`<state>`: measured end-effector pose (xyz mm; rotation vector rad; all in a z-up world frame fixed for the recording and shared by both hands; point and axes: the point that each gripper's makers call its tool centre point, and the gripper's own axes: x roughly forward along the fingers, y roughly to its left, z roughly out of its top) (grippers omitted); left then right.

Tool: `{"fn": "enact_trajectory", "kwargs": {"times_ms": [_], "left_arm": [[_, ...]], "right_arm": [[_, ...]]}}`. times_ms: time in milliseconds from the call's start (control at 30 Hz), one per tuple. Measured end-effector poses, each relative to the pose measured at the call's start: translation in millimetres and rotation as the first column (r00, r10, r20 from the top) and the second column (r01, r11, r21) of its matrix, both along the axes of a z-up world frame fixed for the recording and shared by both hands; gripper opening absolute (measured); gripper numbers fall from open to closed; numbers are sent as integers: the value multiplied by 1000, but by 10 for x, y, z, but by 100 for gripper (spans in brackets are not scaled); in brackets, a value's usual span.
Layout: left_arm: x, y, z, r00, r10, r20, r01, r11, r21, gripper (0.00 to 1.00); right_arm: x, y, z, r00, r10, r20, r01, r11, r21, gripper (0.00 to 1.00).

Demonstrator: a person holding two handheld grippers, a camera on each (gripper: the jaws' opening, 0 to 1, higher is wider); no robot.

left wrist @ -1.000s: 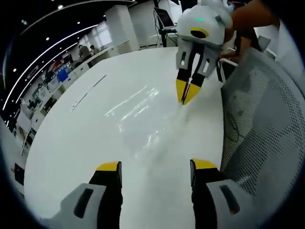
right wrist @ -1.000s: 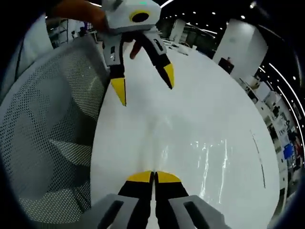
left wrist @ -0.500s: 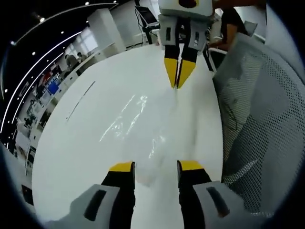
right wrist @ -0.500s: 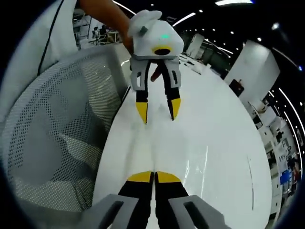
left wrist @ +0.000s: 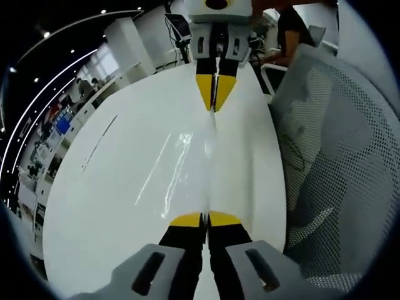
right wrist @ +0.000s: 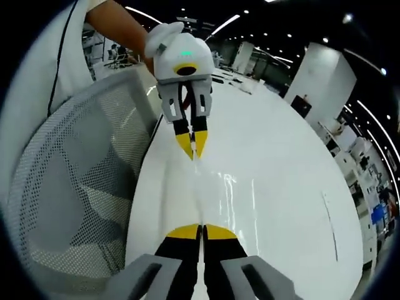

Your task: Open the resealable bag by pulling the two sides of the seal apart until the entire bag opening is separated and visibly accessible.

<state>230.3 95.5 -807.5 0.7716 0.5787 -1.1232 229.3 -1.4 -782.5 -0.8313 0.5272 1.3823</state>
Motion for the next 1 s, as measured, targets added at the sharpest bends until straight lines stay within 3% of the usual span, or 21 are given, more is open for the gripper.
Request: {"fn": "enact_trajectory", "kwargs": {"times_ms": [233,367,600,1000], "left_arm": [[22,-18,19,1000,-4,5,4,1000,4,0],[31,-29,24,1000,-6,4,6,1000,1,0],[51,-104,65,999,-33,16,33,999,6,0],[59,-243,157,998,-64,23,64,998,6,0]], "right_arm": [[22,-12,6,999,-38,-19,38,999,-5,0],[56,29,56,998,-65,-27,66,998,24,6],[12,273,163,998,-51,-39,54,995,80,11],[-49,676,202,999,-13,-49,19,992,126,10]]}}
